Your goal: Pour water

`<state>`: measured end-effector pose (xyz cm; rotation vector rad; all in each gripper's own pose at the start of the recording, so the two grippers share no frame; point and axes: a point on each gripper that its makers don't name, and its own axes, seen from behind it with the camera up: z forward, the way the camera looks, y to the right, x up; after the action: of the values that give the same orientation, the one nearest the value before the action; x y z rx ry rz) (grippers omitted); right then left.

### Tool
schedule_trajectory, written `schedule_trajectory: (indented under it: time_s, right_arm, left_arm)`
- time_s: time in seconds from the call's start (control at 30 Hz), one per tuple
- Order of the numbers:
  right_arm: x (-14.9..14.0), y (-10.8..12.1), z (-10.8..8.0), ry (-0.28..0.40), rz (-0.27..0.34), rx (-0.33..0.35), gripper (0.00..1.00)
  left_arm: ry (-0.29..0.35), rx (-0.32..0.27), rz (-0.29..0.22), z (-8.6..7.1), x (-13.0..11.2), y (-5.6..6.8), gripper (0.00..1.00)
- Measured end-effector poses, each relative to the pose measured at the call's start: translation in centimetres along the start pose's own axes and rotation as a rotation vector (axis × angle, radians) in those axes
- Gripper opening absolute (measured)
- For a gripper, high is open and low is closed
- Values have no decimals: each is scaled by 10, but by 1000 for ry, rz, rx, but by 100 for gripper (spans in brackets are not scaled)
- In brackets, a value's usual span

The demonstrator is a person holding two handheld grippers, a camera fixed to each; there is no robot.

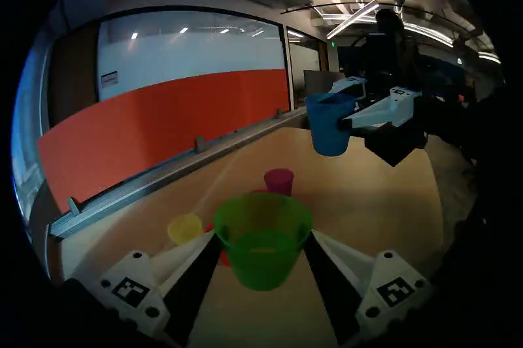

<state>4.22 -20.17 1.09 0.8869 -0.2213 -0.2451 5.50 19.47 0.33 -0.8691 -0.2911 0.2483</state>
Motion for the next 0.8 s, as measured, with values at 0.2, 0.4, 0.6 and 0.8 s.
schedule_trajectory:
  time_s: [0.2,0.4,0.6,0.8]
  right_arm:
    - [-16,-4,3,-39,-11,18,90]
    - [-32,-7,6,-76,-12,35,91]
    - [-48,-8,10,-108,-9,45,91]
    - [-65,-10,14,-148,-8,55,91]
  left_arm:
    - [-43,-16,-1,2,-13,1,84]
    - [-79,-26,-3,4,-26,1,84]
    - [-111,-32,-4,6,-38,2,84]
    - [-144,-35,-2,8,-49,2,84]
